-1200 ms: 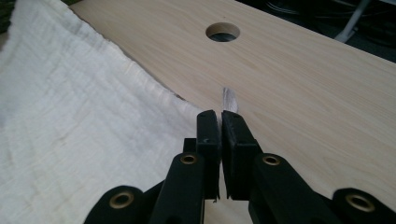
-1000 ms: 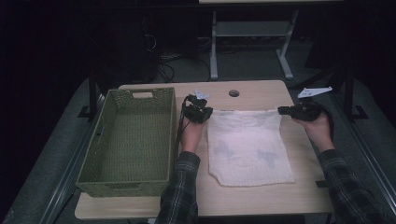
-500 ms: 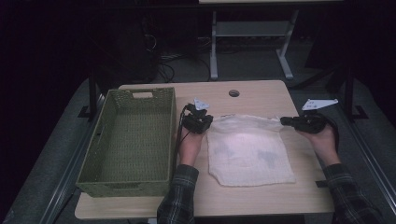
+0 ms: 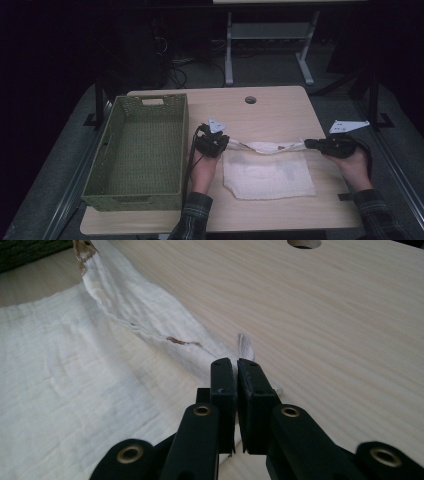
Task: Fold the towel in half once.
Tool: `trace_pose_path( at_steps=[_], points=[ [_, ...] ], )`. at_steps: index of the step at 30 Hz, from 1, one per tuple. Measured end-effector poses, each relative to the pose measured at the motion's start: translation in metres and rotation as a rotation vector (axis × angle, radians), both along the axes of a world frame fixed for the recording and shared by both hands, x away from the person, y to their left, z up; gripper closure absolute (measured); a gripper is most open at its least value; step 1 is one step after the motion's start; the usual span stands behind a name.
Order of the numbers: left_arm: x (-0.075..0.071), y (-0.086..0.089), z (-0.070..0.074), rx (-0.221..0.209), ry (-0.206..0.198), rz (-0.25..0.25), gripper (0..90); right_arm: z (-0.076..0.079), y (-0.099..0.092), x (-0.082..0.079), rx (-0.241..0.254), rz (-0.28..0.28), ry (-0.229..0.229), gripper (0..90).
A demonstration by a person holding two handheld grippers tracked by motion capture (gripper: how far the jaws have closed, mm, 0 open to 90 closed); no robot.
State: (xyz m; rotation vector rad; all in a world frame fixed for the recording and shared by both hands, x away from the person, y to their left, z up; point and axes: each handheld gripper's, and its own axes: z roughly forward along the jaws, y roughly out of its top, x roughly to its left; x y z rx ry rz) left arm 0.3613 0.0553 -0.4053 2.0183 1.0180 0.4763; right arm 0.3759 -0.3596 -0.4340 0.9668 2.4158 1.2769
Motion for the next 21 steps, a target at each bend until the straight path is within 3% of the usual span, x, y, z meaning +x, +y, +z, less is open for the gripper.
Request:
trace_pose_path(
  at_steps=[13,19,21],
  points=[
    [-0.047,0.004,-0.002,-0.021,-0.007,0.032,85.9,0.001,-0.006,-0.040,0.001,0.031,-0.003,86.0],
    [-0.069,0.003,-0.008,-0.003,-0.003,0.028,86.0,-0.001,-0.007,-0.059,-0.012,0.053,0.000,85.9],
    [-0.075,0.002,-0.011,0.021,-0.003,0.025,86.0,-0.003,-0.008,-0.065,-0.017,0.063,-0.002,86.0]
  ],
)
